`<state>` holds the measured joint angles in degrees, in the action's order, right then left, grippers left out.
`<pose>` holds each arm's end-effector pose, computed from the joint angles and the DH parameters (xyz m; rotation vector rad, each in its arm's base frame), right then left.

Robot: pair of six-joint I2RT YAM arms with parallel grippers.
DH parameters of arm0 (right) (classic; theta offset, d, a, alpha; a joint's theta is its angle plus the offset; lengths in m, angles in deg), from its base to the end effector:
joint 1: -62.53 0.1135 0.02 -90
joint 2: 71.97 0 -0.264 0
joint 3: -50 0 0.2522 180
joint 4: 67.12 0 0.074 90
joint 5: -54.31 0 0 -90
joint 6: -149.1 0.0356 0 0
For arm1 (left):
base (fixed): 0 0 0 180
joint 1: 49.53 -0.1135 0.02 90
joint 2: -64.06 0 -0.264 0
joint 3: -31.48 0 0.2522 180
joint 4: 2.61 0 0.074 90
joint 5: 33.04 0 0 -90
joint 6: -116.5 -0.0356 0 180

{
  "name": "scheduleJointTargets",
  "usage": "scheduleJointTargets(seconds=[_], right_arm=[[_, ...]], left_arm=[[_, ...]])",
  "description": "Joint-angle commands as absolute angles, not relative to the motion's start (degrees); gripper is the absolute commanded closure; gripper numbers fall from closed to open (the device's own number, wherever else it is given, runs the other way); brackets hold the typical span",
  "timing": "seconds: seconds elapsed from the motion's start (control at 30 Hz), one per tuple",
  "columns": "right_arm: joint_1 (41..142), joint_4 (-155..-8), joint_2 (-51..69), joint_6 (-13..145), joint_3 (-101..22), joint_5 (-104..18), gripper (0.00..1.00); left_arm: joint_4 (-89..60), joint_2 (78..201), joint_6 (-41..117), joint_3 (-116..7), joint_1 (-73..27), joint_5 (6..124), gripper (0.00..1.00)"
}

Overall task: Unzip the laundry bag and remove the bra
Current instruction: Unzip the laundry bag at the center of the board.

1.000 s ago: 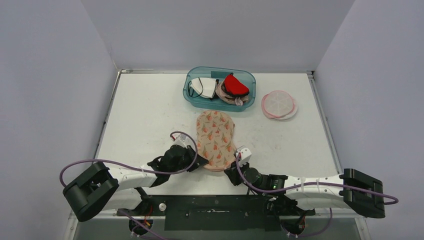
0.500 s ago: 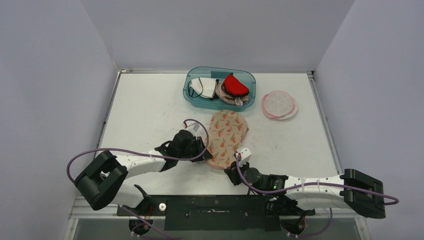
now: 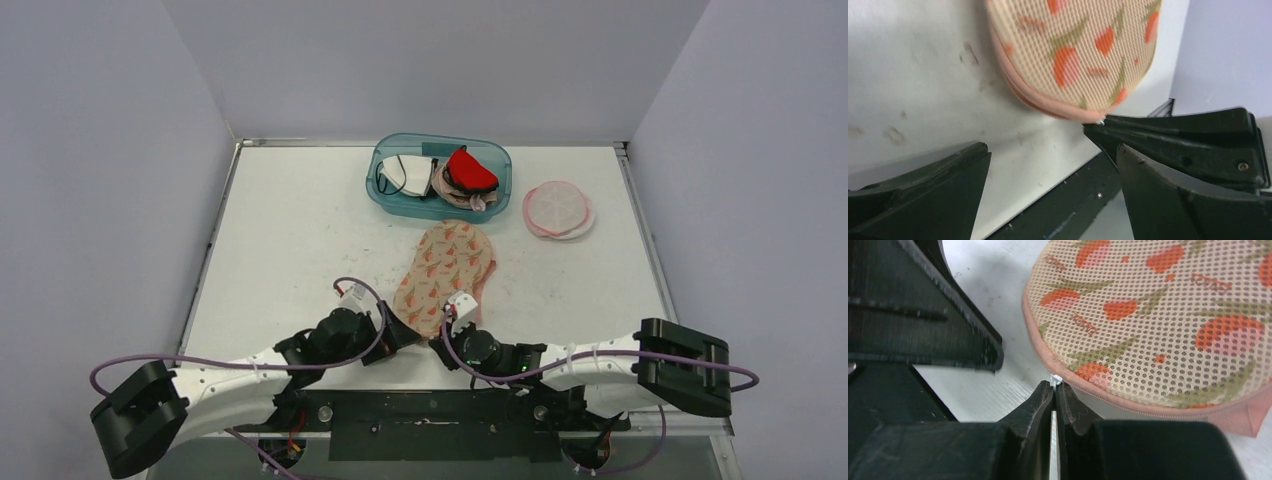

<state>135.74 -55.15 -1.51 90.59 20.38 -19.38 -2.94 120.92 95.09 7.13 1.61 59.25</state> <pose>0.0723 0.2051 0.1451 -0.5961 2.0758 0.8179 0.1121 -0.1414 0.1396 -0.3413 2.3979 -1.1654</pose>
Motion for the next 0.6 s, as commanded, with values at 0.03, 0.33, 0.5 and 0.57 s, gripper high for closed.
scheduleJointTargets(seconds=[0.03,0.33,0.5,0.57], right_arm=[[136.17,-46.1,3.96,87.95,14.62,-23.61,0.95],[136.54,-39.71,9.15,84.86,12.49,-29.95,0.95],[136.6,-38.31,8.72,84.59,13.37,-30.73,0.95],[136.65,-38.39,8.64,84.61,13.49,-30.56,0.95]], left_arm=[[-4.26,111.35,111.93,10.89,10.52,45.35,0.04],[-4.48,109.36,121.61,12.8,12.11,34.0,0.17],[-3.59,112.13,124.12,12.92,12.02,31.43,0.43],[-3.22,113.19,124.31,12.86,12.07,30.73,0.55]])
